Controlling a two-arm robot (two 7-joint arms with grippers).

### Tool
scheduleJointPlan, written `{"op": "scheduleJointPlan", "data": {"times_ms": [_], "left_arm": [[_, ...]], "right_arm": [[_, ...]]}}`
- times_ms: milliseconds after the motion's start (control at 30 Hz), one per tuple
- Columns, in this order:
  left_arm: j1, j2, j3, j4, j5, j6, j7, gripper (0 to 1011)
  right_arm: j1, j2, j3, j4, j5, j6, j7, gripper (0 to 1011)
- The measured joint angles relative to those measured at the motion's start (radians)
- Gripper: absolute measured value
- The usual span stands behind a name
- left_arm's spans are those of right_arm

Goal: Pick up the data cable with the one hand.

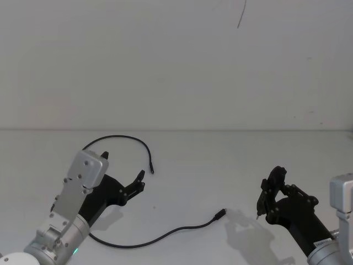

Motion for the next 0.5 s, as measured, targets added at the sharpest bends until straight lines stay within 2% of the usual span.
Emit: {"op": "scheduleJointPlan", "data": {"times_ms": [333, 500], "left_arm": [[-0.005, 0.027, 0.005, -0.007, -0.01, 0.016, -0.06, 1001], [-0.019, 0.059, 0.01, -0.01, -0.023, 0.034, -0.127, 1001]], "right_arm": [[0.0, 0.0, 0.0, 0.0, 0.0, 0.0, 0.0, 263], [0.0, 0.0, 0.0, 0.0, 0.0, 0.0, 0.0, 263]]}}
